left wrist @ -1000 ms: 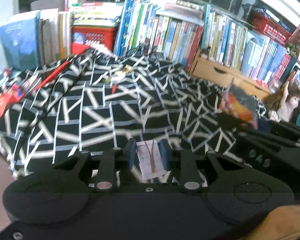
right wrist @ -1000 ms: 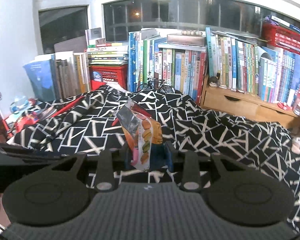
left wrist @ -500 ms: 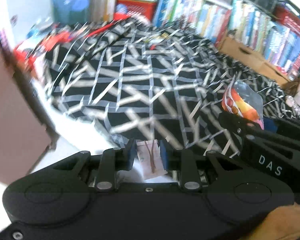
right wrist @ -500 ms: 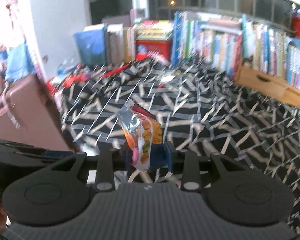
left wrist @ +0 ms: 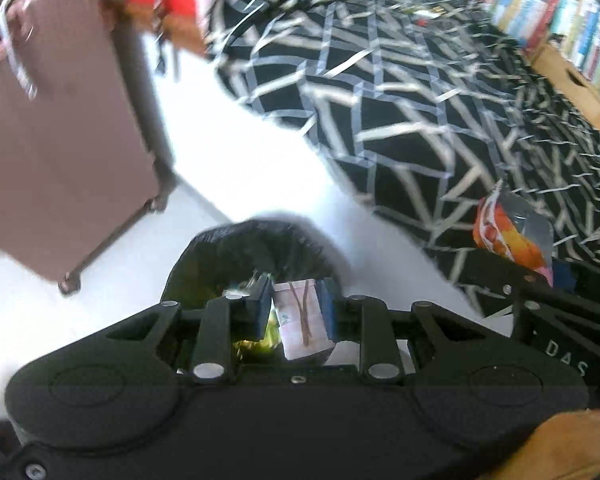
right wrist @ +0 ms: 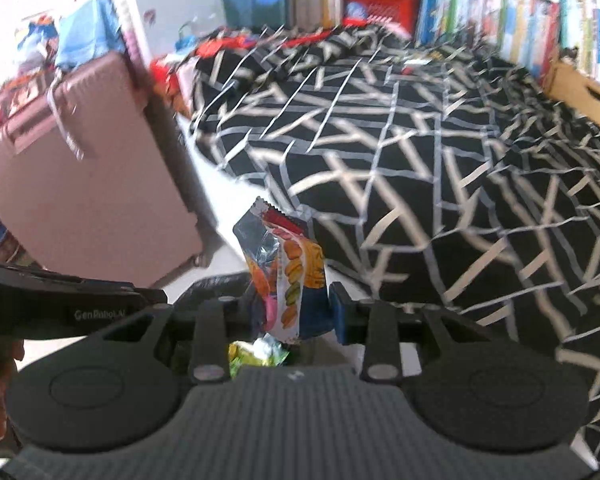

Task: Collect trash
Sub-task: 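Carry the paper scrap and snack packet to the black trash bag and release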

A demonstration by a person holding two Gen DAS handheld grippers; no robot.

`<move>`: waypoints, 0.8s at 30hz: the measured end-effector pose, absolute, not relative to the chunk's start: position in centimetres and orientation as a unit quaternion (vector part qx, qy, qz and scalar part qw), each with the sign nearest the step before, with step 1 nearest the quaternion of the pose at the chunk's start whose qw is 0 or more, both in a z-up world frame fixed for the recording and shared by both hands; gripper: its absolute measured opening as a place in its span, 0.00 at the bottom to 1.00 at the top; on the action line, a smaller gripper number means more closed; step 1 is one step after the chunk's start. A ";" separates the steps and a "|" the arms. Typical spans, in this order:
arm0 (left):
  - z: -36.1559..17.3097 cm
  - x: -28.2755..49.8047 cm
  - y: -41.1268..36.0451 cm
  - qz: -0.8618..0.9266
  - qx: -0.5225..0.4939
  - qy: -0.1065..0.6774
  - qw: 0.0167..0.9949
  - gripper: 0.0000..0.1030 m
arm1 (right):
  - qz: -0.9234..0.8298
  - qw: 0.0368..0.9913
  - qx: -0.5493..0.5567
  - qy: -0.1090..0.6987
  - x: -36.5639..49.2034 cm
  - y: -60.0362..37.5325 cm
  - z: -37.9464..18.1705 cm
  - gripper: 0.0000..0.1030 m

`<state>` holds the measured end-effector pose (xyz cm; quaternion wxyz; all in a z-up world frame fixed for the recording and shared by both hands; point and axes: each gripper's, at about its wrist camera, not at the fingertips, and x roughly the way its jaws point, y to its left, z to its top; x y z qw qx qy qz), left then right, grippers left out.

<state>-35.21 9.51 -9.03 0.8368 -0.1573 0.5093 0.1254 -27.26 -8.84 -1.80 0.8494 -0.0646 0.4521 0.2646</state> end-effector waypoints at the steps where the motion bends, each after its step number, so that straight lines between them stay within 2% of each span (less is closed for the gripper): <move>1: -9.8 -35.5 10.1 0.128 -0.165 0.513 0.832 0.24 | 0.267 0.847 -0.067 0.455 -27.5 -8.5 -2.3 0.38; 20: -26.3 -35.2 17.2 0.145 -0.194 0.533 0.811 0.24 | 0.289 0.799 -0.090 0.519 -27.3 -0.9 -17.9 0.40; 21: -26.9 -34.9 17.4 0.144 -0.197 0.534 0.810 0.24 | 0.290 0.798 -0.090 0.520 -27.1 -0.7 -18.5 0.42; 22: -27.5 -34.6 17.7 0.140 -0.200 0.535 0.809 0.25 | 0.292 0.797 -0.091 0.521 -27.0 -0.5 -19.1 0.51; 24: -28.4 -34.4 18.2 0.137 -0.204 0.536 0.808 0.36 | 0.294 0.794 -0.089 0.524 -26.6 -0.2 -20.0 0.59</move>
